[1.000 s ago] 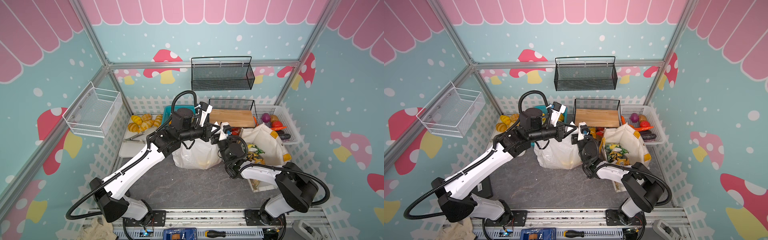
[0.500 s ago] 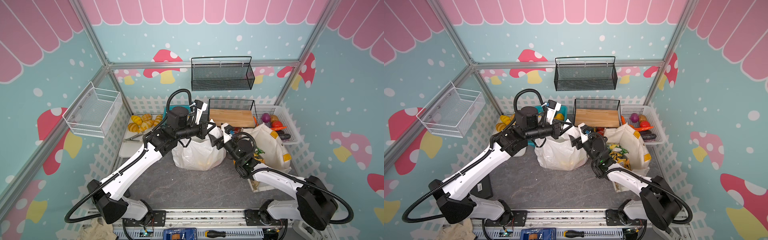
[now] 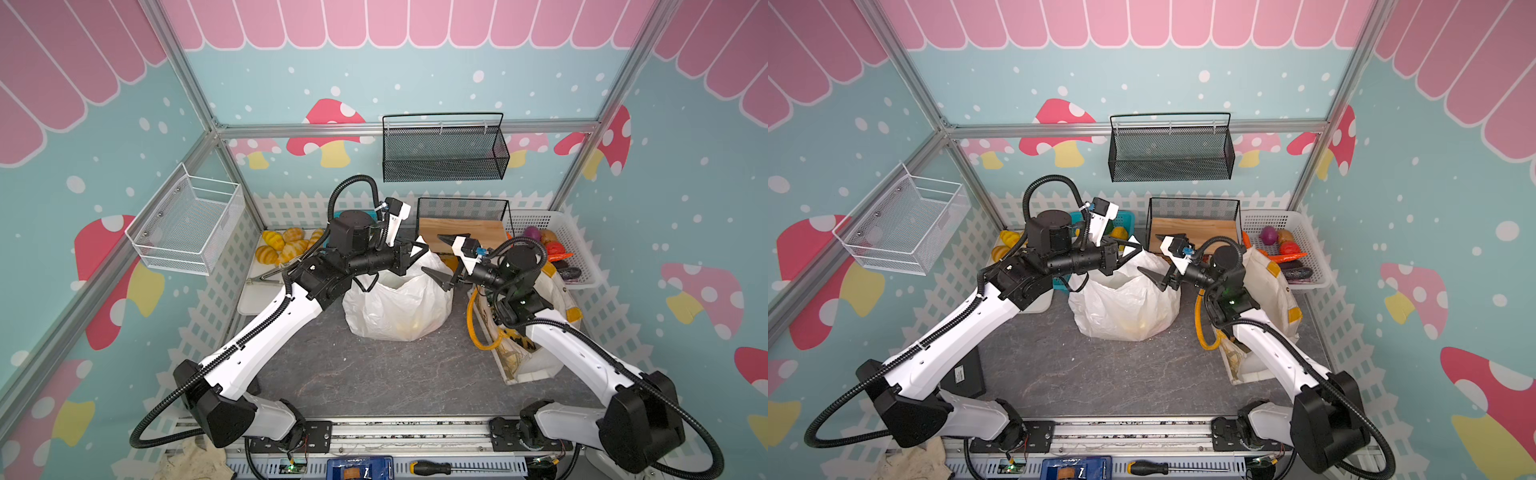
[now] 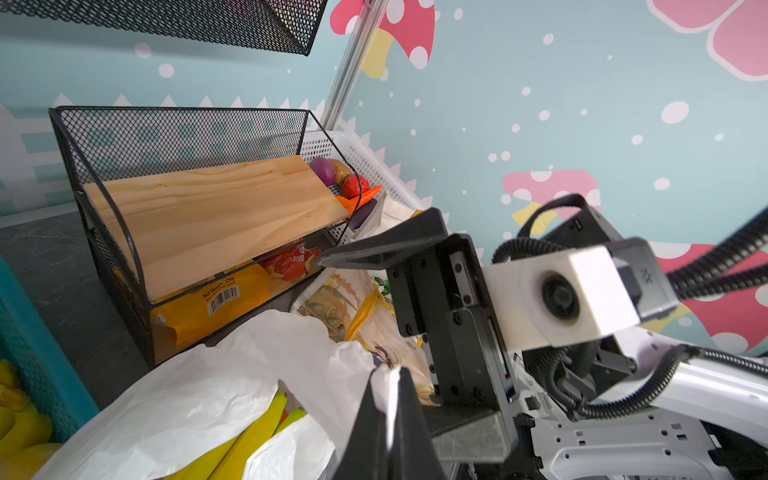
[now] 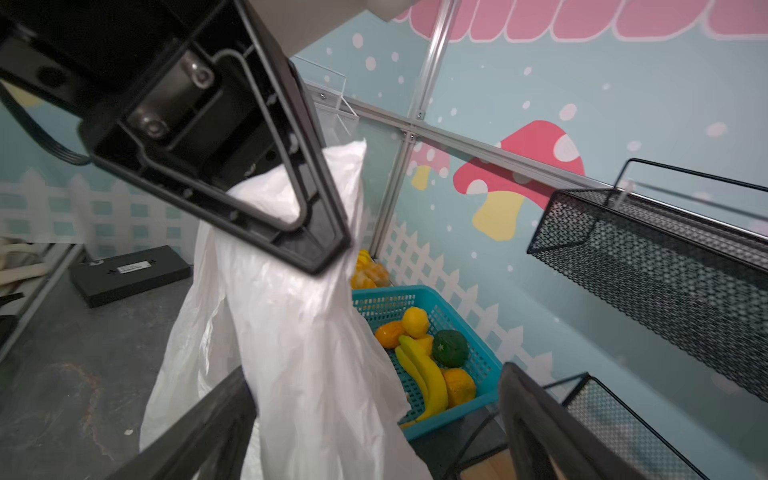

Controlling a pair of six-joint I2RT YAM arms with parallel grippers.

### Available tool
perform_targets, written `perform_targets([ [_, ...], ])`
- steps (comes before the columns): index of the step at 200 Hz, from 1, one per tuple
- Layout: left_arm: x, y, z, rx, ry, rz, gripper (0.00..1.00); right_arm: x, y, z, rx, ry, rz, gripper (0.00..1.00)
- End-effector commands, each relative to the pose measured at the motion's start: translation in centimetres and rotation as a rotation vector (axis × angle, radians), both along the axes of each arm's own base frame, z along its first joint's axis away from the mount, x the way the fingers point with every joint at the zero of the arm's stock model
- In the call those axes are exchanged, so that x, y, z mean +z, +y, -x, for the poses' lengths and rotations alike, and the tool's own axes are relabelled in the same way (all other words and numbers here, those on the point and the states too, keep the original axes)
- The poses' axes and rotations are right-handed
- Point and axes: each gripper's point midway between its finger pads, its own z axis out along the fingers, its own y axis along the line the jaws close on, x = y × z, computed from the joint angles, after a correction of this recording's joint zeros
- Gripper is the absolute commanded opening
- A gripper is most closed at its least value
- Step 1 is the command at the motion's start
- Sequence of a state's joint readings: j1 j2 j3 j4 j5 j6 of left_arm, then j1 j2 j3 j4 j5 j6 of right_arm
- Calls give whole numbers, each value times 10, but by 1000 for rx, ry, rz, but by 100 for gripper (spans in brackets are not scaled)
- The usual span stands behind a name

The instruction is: Place the mixed food into the grocery bags and tie them

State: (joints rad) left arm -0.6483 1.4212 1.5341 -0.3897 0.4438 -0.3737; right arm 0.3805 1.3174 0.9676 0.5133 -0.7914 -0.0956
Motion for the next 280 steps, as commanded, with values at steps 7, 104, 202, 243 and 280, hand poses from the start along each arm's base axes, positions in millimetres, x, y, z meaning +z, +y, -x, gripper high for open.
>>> perform_targets([
  [7, 19, -2, 6, -51, -41, 33, 0, -39, 23, 16, 324, 88, 74, 66],
  [104, 14, -1, 5, -57, -33, 22, 0, -57, 17, 13, 278, 136, 13, 39],
  [202, 30, 5, 11, -68, -150, 32, 37, -65, -3, -19, 118, 317, -81, 0],
  [243, 56, 19, 57, -182, -382, 93, 59, -70, -9, -34, 77, 432, -124, 0],
  [280, 42, 56, 91, -153, -507, 33, 73, -67, -12, -40, 61, 441, -133, 0],
])
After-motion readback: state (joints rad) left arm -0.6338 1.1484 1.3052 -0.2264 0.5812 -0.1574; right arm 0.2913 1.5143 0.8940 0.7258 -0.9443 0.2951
